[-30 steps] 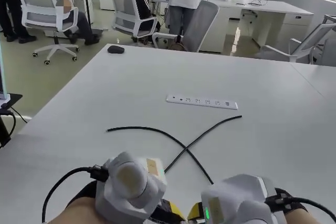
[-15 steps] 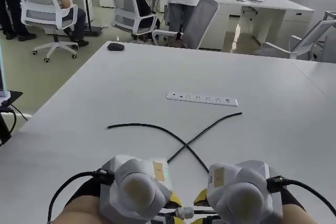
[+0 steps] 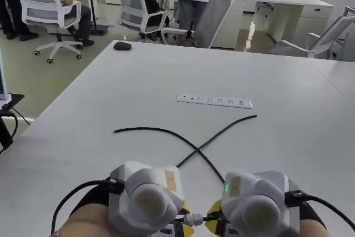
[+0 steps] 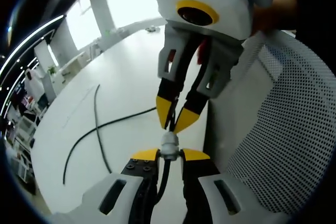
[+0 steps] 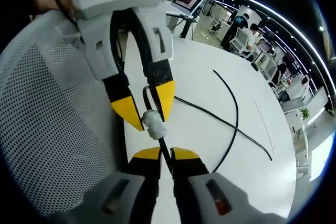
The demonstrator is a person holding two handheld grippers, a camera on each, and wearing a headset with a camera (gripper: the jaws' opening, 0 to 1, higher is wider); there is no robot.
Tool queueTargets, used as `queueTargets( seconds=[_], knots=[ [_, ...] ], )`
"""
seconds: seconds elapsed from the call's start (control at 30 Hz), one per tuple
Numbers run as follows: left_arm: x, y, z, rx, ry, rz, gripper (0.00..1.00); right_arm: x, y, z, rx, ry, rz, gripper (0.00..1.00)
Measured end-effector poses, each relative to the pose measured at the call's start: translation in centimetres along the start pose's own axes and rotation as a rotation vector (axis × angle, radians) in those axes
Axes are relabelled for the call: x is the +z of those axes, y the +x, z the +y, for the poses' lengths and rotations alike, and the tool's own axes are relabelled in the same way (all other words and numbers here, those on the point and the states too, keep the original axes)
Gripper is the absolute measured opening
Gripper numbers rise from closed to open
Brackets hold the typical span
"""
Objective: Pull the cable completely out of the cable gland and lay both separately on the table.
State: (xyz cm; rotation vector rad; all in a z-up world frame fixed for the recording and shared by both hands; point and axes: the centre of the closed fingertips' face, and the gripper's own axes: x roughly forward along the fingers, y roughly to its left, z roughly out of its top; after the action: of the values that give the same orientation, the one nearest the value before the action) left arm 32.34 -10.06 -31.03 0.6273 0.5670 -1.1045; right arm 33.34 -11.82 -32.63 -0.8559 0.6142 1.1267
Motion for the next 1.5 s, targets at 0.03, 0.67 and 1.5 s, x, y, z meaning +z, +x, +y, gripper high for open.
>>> queueTargets(
  seconds=[0.03,0.67,1.5],
  knots=[
    [-0.3,0.0,0.0,0.003,0.009,0.013,0.17,-0.3,0.1,-0.1,-0.005,-0.011,0.018,0.05],
    [-1.7,0.5,0.4,0.018,0.027,0.087,0.17,-5.2,-0.1,-1.3,-0.047,0.108,0.211,0.05],
    [-1.8,0.9,-0.7,-0.021,0.103,0.095,0.17,-0.2,0.4,1.5,0.067,-0.073,0.02,0.05]
  ],
)
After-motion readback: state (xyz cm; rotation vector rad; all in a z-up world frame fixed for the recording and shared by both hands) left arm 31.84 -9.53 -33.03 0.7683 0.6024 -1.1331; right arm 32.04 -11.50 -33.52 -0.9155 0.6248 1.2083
